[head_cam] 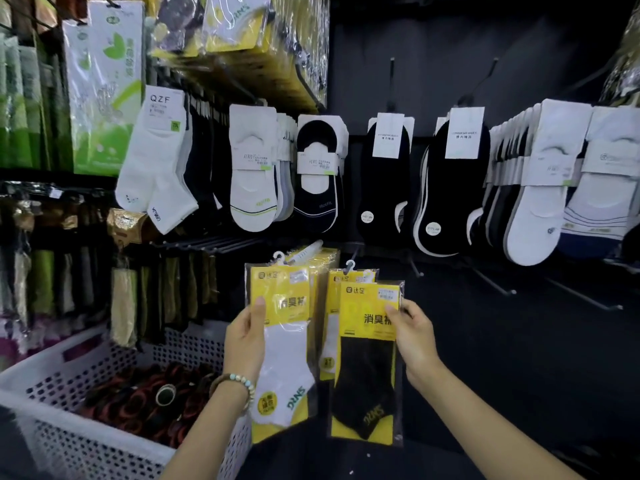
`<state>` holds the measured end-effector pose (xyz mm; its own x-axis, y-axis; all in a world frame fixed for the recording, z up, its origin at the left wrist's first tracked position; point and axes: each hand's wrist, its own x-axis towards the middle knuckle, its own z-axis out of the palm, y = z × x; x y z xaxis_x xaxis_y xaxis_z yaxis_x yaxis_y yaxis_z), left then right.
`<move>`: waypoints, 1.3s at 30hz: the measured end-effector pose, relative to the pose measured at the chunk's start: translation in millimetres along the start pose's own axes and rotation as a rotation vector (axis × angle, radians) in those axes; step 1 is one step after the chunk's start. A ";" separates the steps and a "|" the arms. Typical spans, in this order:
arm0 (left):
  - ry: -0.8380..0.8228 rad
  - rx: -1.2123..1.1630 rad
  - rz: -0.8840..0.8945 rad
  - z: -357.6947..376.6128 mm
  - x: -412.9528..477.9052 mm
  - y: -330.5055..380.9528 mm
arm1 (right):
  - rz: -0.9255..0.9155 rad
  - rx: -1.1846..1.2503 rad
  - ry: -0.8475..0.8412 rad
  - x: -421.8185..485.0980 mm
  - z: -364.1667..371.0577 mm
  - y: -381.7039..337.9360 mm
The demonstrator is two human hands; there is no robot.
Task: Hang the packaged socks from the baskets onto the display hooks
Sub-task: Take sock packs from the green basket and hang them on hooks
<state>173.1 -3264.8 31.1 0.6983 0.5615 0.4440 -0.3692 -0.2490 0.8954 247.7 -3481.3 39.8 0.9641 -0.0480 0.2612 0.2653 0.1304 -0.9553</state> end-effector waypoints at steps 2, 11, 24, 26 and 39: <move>0.023 0.012 0.012 -7.0 6.5 1.0 | -0.057 -0.058 -0.002 10.2 5.7 -2.8; 0.035 -0.041 0.021 -11.8 13.6 -2.5 | -0.074 -0.205 0.107 56.9 36.7 21.2; -0.001 -0.148 -0.051 -3.1 7.9 -10.7 | 0.015 -0.187 0.320 53.6 28.1 29.9; -0.014 -0.167 -0.071 -1.0 3.1 -10.1 | 0.002 -0.144 0.248 37.9 25.4 24.9; -0.321 -0.174 -0.150 60.0 -39.1 -15.2 | 0.020 0.013 -0.142 -33.4 10.6 9.2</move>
<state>188.2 -3330.3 2.1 0.8984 0.2996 0.3212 -0.3277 -0.0299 0.9443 218.2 -3467.9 23.7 0.9610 0.0951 0.2596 0.2450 0.1426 -0.9590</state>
